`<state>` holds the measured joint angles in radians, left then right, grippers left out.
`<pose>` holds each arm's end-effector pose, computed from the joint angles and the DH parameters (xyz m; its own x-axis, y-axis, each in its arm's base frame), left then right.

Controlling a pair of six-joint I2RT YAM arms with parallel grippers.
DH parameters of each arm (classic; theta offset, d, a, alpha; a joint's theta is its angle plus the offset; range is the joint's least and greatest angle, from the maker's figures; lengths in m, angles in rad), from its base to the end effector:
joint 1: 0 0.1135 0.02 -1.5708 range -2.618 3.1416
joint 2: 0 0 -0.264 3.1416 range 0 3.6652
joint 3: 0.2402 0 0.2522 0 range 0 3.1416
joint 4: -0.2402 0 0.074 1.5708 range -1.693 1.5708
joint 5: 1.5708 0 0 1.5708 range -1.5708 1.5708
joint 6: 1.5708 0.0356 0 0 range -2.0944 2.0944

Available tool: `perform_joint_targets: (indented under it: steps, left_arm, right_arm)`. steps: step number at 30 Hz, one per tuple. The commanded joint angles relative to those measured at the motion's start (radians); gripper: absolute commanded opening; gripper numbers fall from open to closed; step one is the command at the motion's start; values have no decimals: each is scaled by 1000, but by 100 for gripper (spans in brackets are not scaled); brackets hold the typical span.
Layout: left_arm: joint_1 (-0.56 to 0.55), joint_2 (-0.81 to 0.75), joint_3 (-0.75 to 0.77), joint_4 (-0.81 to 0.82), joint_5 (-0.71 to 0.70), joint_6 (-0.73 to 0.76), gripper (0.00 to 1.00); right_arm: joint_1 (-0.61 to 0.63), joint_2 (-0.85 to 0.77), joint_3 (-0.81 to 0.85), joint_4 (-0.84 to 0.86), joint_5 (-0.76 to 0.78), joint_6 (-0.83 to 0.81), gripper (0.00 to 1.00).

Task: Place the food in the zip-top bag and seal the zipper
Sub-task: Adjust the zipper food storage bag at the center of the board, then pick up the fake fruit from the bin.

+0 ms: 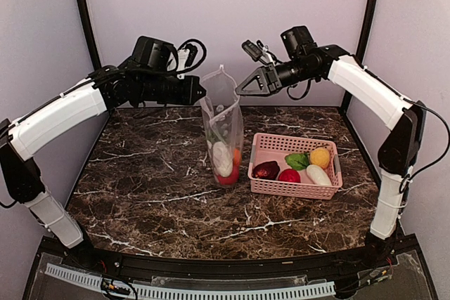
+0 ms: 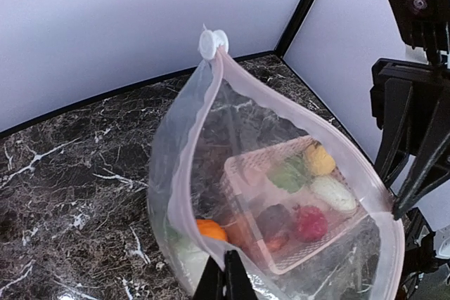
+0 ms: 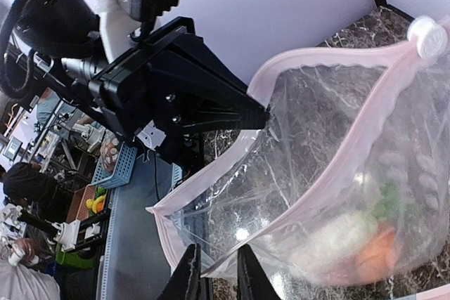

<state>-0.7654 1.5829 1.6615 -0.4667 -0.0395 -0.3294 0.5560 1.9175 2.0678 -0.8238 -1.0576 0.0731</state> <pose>0.2635 -0.2513 0.4151 -0.4736 0.0068 -0.8807 0.5419 0.7906 -0.2853 0.3356 0.2451 0.4007 -0.5895 -0.3241 -0.7399 -0.7966 0.0815 0.5990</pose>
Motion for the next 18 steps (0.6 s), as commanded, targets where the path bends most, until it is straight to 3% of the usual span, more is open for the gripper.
perform_joint_targets:
  steps: [1, 5, 11, 18]
  left_arm:
    - [23, -20, 9, -55, -57, 48, 1]
    - [38, -12, 6, -85, -75, 64, 1]
    - [58, -38, 48, -151, -135, 117, 1]
    - [63, -45, 94, -204, -82, 177, 1]
  right_arm:
    - [-7, -27, 23, 25, -39, -5, 22]
    - [-18, -75, 15, -16, 18, -78, 41]
    - [-126, -174, -74, -36, 34, -173, 56]
    - [-273, -245, -259, -83, 142, -378, 59]
